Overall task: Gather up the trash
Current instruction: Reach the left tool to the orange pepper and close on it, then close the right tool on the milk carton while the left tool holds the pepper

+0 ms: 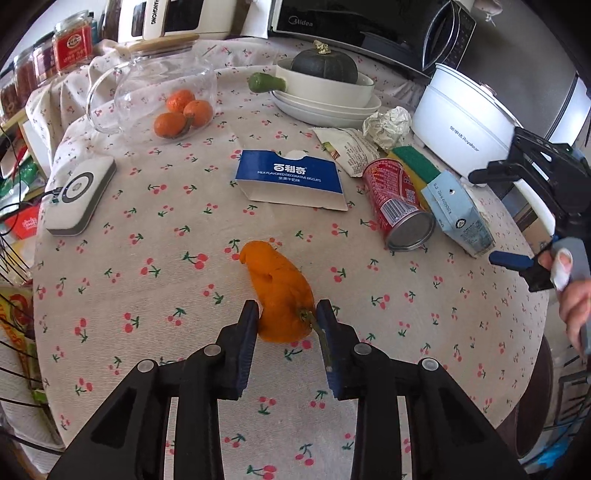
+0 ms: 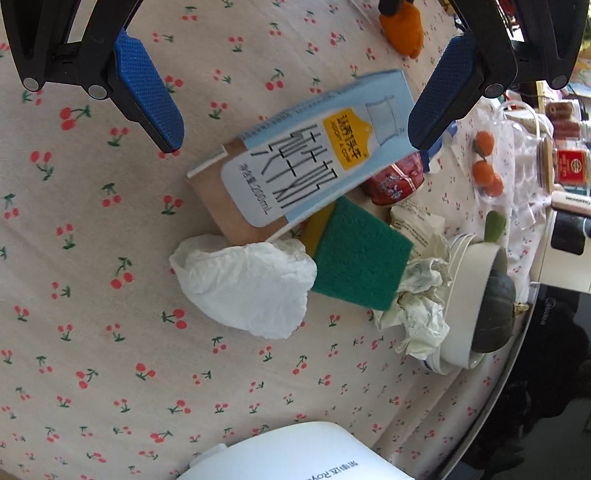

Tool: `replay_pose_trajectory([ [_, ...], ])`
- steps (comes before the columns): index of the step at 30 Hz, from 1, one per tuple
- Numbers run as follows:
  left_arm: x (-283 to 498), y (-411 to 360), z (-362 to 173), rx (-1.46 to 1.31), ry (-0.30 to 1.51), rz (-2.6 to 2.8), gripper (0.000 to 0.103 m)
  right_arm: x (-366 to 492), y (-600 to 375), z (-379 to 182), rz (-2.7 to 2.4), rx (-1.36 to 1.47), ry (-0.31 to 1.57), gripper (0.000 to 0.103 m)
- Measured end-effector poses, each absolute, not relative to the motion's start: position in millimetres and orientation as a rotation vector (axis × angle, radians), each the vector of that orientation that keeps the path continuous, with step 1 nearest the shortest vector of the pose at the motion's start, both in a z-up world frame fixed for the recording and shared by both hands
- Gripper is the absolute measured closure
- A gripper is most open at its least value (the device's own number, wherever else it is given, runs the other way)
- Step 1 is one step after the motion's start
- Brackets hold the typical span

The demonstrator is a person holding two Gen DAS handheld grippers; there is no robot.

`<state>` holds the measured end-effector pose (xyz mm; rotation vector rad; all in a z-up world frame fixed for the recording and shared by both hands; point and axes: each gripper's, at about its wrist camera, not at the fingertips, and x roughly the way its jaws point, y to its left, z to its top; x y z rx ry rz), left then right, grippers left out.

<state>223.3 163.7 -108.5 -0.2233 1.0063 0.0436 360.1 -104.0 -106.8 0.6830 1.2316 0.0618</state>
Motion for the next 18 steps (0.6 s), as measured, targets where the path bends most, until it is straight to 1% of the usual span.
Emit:
replay_pose_trajectory([
  [6,216.1,172.2,-111.2,-0.21,1.027,0.04,0.069,378.2,-96.8,-126.4,-0.064,0.668,1.247,0.002],
  [7,216.1,172.3,-111.4,-0.208,1.028,0.039,0.069,378.2,-98.5,-128.4,-0.058,0.661,1.24,0.001],
  [11,217.0,169.0,-111.0,-0.211,1.032,0.029,0.069,371.4,-99.2,-125.4,-0.012,0.573,1.231,0.001],
  [13,215.9,165.8,-109.9,-0.219,1.037,0.019,0.069,365.6,-101.8,-126.3,0.004,0.524,1.263,0.004],
  [14,214.9,163.5,-109.2,-0.219,1.039,0.013,0.069,361.0,-102.1,-127.3,0.014,0.487,1.283,0.009],
  [15,213.4,161.0,-108.3,-0.217,1.041,0.008,0.069,355.9,-102.1,-126.0,0.039,0.445,1.28,0.012],
  [18,207.0,153.2,-104.8,-0.208,1.045,-0.011,0.069,337.4,-103.6,-125.1,0.131,0.363,1.299,0.017],
])
